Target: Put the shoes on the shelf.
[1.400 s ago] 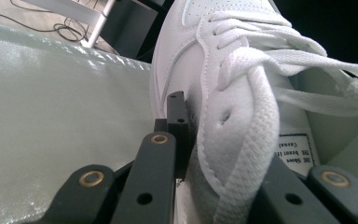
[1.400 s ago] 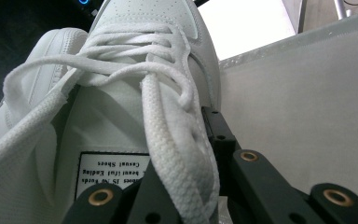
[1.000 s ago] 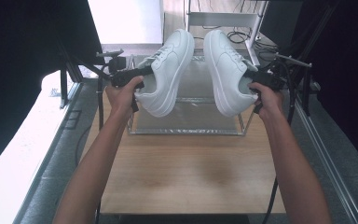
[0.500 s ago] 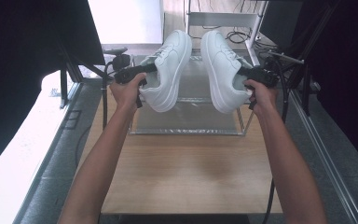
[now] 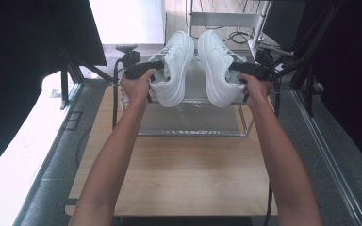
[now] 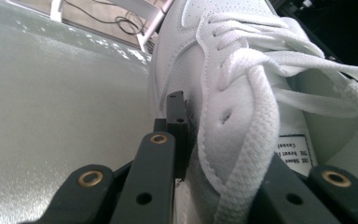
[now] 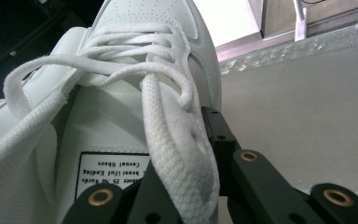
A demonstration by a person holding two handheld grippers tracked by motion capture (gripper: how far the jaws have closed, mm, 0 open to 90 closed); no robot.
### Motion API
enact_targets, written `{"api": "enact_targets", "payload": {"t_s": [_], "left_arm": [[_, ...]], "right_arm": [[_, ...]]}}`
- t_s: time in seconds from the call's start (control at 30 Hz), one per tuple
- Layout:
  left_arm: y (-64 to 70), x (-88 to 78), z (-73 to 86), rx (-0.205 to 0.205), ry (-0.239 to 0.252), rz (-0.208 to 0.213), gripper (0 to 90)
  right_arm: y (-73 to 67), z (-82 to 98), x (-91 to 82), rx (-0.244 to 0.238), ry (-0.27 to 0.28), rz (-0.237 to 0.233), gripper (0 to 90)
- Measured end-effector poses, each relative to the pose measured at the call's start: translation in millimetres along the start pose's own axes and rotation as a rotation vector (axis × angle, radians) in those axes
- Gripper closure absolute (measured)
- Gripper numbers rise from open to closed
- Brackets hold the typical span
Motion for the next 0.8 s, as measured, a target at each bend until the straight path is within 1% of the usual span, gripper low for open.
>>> {"api": "enact_targets", "payload": {"t_s": [0.1, 0.23, 0.3, 0.37, 0.43, 0.57, 0.63, 0.73, 0.77, 0.8], "left_arm": [[-0.5, 6.1, -1.3, 0.006, -0.01, -0.016, 83.1], [-0.8, 14.2, -0.1, 0.008, -0.019, -0.034, 83.0], [-1.1, 18.9, 2.5, 0.003, -0.028, -0.04, 83.0], [-2.4, 23.3, 5.1, 0.01, -0.032, -0.069, 83.0], [-3.8, 27.4, 6.8, 0.007, -0.037, -0.094, 82.6], [-3.6, 33.3, 8.1, -0.005, -0.032, -0.119, 81.6], [-2.6, 35.8, 8.7, 0.005, -0.035, -0.134, 80.6], [-0.8, 41.2, 10.5, 0.012, -0.044, -0.142, 78.1], [-0.8, 42.7, 11.2, 0.018, -0.048, -0.141, 76.9], [0.1, 44.8, 12.2, 0.012, -0.049, -0.135, 75.7]], "right_arm": [[-1.1, -2.4, 5.2, -0.001, -0.002, 0.016, 86.2], [-3.0, -3.4, 13.4, -0.031, -0.012, 0.051, 86.2], [-3.2, -1.9, 18.7, -0.034, -0.017, 0.072, 86.2], [-2.9, -0.1, 24.3, -0.046, -0.022, 0.096, 86.2], [-3.4, 2.2, 29.5, -0.063, -0.033, 0.123, 86.1], [-7.8, 4.2, 37.3, -0.09, -0.048, 0.172, 85.4], [-9.9, 4.3, 40.7, -0.11, -0.053, 0.192, 84.1], [-12.3, 6.6, 44.9, -0.127, -0.055, 0.21, 81.3], [-13.3, 7.7, 46.7, -0.122, -0.058, 0.215, 80.1], [-14.2, 9.0, 48.5, -0.127, -0.061, 0.223, 79.1]]}}
Point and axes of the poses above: each handheld gripper's, and its own axes: x roughly forward along the jaws, z roughly out of its underside, y roughly to its right, the point moved 4 cm from there along x, roughly forward along the jaws, and after that the axes turned 10 degrees about y, right-handed, at the moved point
